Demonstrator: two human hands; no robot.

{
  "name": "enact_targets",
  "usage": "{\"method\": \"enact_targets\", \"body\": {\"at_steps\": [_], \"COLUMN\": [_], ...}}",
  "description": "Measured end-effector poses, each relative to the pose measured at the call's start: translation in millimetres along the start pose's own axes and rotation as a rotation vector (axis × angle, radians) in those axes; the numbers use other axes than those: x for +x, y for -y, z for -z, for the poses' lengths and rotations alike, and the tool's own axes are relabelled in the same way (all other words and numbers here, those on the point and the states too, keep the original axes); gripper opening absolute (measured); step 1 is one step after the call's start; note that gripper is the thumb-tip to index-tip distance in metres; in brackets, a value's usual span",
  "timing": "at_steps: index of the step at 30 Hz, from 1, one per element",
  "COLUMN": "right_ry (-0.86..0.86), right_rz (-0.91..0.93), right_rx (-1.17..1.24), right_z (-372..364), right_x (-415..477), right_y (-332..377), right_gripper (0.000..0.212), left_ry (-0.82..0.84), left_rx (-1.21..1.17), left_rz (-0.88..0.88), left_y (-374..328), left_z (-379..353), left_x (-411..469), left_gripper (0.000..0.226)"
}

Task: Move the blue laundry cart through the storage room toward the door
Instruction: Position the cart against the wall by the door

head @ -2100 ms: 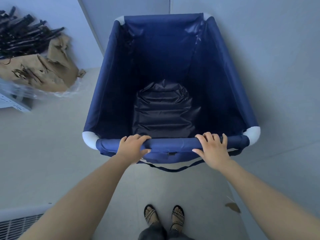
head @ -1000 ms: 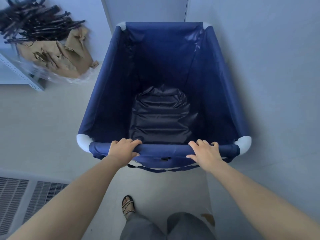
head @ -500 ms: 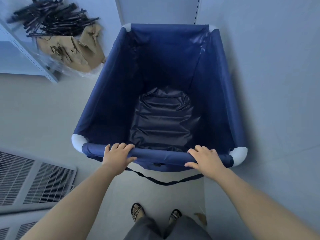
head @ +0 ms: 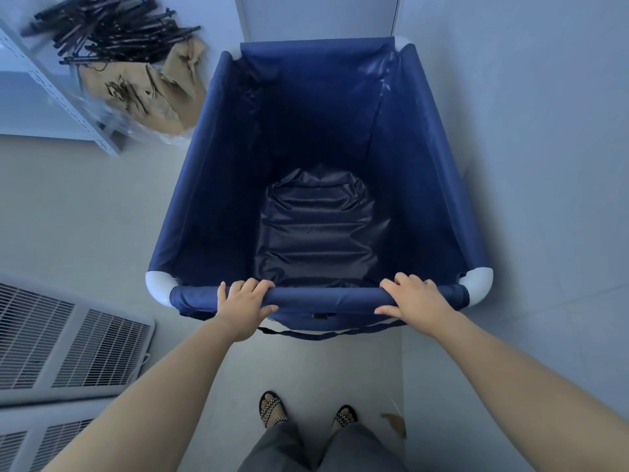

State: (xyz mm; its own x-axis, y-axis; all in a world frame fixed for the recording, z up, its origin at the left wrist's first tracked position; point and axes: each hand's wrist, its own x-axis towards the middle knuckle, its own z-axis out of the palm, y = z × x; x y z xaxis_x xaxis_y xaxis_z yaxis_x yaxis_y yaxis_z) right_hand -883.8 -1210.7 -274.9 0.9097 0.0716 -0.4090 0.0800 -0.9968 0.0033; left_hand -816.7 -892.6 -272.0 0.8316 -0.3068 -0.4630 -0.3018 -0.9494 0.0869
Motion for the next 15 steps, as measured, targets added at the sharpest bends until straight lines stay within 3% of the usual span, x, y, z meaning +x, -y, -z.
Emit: {"method": "enact_targets", "body": {"at_steps": [15], "right_ry": [-0.067], "right_rz": [-0.060], "right_rx": [0.005], "right_z": [-17], "right_x": [-15], "right_y": [23], "right_gripper": [0.055], "left_ry": [0.033], "left_rx": [0.119], "left_rz": [-0.070], "left_y": [21], "left_z": [2], "left_x": [8], "left_gripper": [0.043]}}
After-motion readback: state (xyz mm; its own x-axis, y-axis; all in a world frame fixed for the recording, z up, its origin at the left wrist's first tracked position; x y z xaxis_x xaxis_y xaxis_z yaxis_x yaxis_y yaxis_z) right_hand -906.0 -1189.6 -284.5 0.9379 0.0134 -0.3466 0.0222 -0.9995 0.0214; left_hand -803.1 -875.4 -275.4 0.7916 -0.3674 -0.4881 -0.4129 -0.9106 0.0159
